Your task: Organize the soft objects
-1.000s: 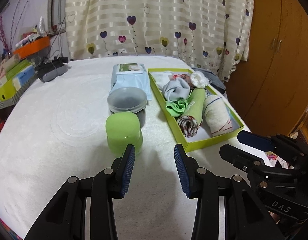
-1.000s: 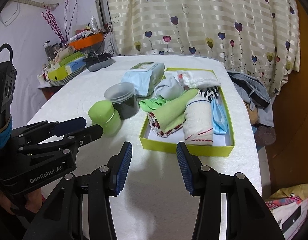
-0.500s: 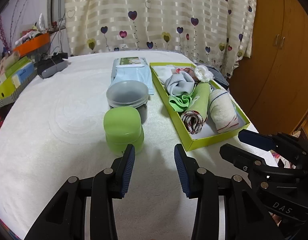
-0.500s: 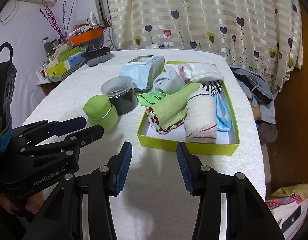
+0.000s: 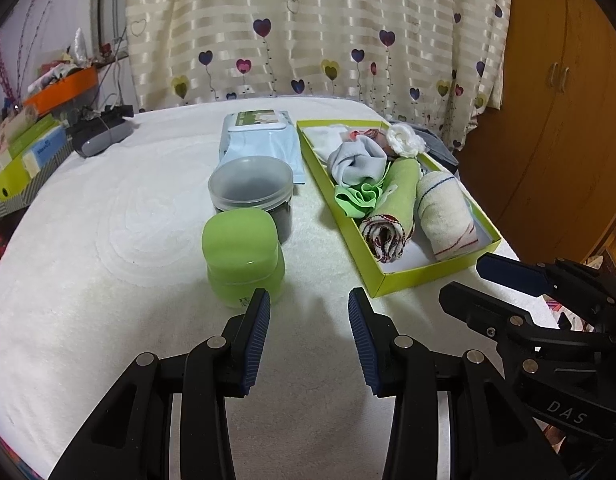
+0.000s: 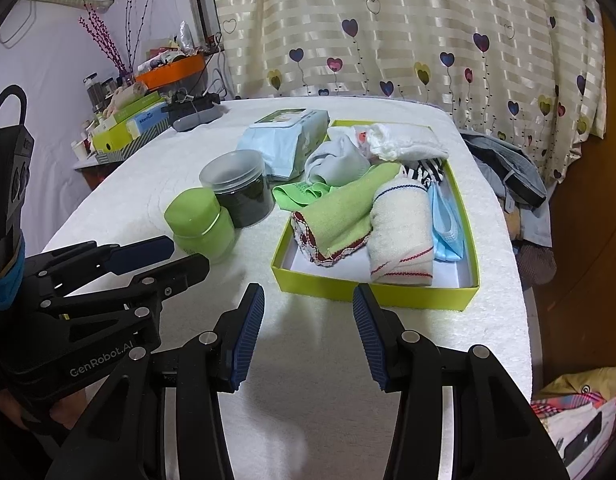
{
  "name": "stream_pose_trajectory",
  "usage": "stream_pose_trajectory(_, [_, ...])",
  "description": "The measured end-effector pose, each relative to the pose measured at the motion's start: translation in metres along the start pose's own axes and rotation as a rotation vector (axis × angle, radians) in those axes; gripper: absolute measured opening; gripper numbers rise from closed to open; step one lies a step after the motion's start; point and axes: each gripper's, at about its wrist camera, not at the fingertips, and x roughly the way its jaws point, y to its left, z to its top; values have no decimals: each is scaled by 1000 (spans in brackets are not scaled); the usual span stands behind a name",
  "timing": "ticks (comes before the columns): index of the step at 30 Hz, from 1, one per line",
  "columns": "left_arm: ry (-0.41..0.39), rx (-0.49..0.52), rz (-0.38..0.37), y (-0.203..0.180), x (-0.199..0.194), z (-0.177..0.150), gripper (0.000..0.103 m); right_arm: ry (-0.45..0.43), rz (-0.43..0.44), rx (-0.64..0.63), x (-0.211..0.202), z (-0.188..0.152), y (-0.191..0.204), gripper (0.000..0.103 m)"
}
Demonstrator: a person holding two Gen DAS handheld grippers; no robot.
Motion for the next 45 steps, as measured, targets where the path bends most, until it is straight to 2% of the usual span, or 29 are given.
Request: stream_pose_trajectory(45, [12,18,-4,-9,-1,-2,40,0,2,2,-1,-1,-6,48])
